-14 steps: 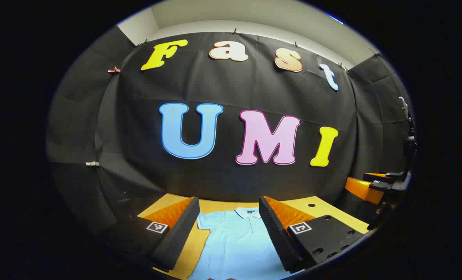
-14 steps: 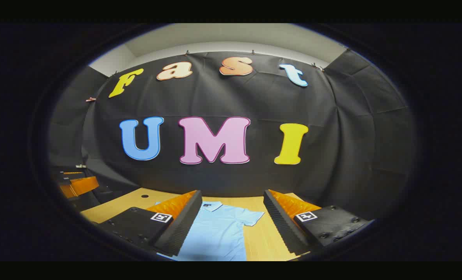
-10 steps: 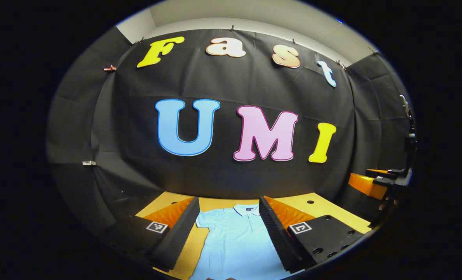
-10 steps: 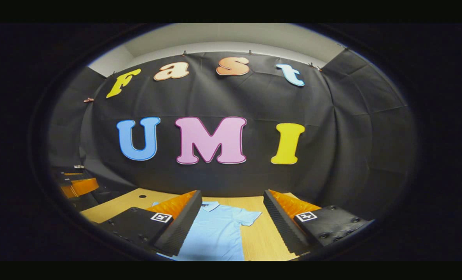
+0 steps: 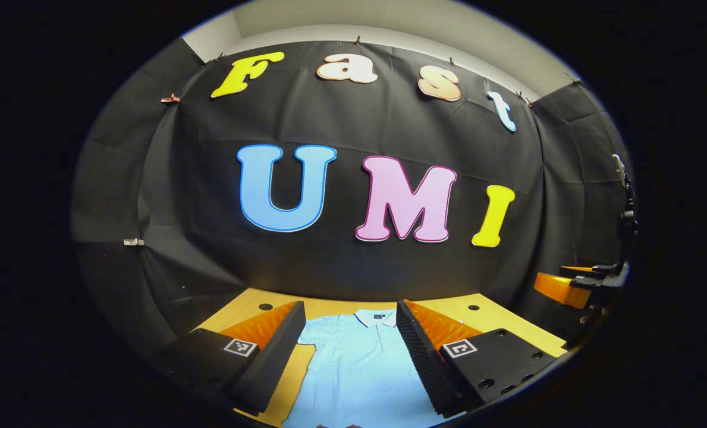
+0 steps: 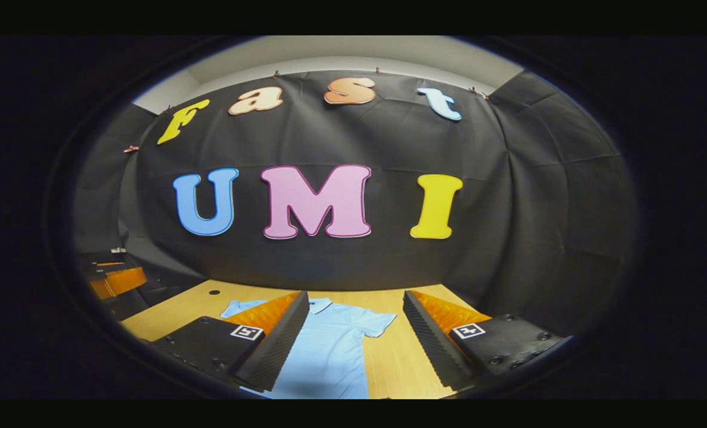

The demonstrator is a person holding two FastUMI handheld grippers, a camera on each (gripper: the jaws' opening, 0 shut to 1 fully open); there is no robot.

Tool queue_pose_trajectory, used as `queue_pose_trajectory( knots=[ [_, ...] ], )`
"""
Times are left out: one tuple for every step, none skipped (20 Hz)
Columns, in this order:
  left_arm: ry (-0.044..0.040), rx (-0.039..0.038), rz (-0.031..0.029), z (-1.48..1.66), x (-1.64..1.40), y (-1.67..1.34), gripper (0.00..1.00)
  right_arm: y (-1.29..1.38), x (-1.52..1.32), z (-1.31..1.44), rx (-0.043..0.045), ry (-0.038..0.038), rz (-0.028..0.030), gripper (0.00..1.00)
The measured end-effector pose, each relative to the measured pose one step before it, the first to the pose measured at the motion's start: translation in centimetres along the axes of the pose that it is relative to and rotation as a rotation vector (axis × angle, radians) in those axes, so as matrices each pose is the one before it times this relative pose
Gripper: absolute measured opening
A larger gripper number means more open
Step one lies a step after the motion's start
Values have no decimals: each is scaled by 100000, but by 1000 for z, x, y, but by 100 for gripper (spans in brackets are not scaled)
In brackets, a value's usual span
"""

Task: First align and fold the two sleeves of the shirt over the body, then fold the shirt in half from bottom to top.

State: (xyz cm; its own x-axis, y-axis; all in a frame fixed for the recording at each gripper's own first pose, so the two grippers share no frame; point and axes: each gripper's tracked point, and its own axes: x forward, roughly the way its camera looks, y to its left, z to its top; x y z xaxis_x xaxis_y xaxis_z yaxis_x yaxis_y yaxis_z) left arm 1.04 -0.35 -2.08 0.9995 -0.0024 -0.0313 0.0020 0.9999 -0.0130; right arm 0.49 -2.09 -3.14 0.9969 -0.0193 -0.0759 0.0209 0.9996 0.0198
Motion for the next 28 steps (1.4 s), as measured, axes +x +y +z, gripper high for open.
queue_pose_trajectory(
  knots=[
    [724,-115,168,-145,75,14,98,29,169,-260,426,785,54,99],
    [566,-196,-131,-249,33,-140,98,-219,290,-152,166,528,-533,99],
    [334,-108,56,-36,57,-47,98,-174,227,-134,57,177,-213,99],
    [122,-83,374,-21,127,118,97,-123,379,-137,-201,529,252,99],
    [365,-225,229,-6,131,51,98,1,597,-540,-34,1503,787,99],
    [946,-742,158,-444,111,-3,98,-134,636,-712,306,2718,537,99],
    [1024,-1175,615,-375,293,52,98,-314,662,-728,607,2816,163,99],
    [1168,-945,975,-409,187,191,98,-252,688,-480,332,2164,27,99],
    [780,-615,1432,-244,157,314,98,-330,771,-286,12,1434,-185,99],
    [545,-488,1544,-268,191,259,98,-380,771,-148,-484,789,1,99],
    [546,-632,1270,-54,230,187,98,-322,1009,-308,-831,1025,154,99],
    [604,-583,1133,-263,198,137,98,-371,1025,-290,-1144,1114,57,99],
    [383,-228,1374,-131,372,175,98,-451,1009,-280,-1020,1030,-149,99],
    [257,73,1558,-72,306,299,98,-467,1034,-209,-669,947,-160,99],
    [218,207,1456,53,416,222,98,-345,1087,-144,-137,746,-150,99],
    [685,168,1490,-120,447,131,98,-343,1254,-224,148,1336,-39,99],
    [1030,218,1678,-157,449,172,98,-348,1319,-471,405,1861,-41,99],
    [773,-219,1374,-166,368,186,98,-157,1288,-528,688,2196,658,99],
    [532,-164,926,35,395,55,98,-53,1235,-420,218,1886,393,99],
    [563,84,1004,-201,311,71,98,-255,1273,-300,-374,1745,-71,99],
    [701,317,1090,-89,336,122,98,-186,1220,-327,-650,1668,-180,99],
    [532,492,1362,-241,265,256,98,-255,1182,-347,-828,1470,-453,99],
    [658,441,1711,-175,213,307,98,-489,1070,-629,-643,1655,-705,99],
    [784,14,1679,-286,241,211,98,-359,1091,-372,-217,1687,-806,99],
    [1007,-211,1165,-315,214,88,98,-320,1044,-399,160,1687,-688,99],
    [955,-234,1157,-456,179,-26,98,-166,1011,-442,346,1791,-185,99],
    [788,-117,1021,-225,132,85,98,-190,1109,-644,148,2125,16,99],
    [760,105,943,-297,213,62,98,-106,940,-489,-217,2039,20,99]
  ],
)
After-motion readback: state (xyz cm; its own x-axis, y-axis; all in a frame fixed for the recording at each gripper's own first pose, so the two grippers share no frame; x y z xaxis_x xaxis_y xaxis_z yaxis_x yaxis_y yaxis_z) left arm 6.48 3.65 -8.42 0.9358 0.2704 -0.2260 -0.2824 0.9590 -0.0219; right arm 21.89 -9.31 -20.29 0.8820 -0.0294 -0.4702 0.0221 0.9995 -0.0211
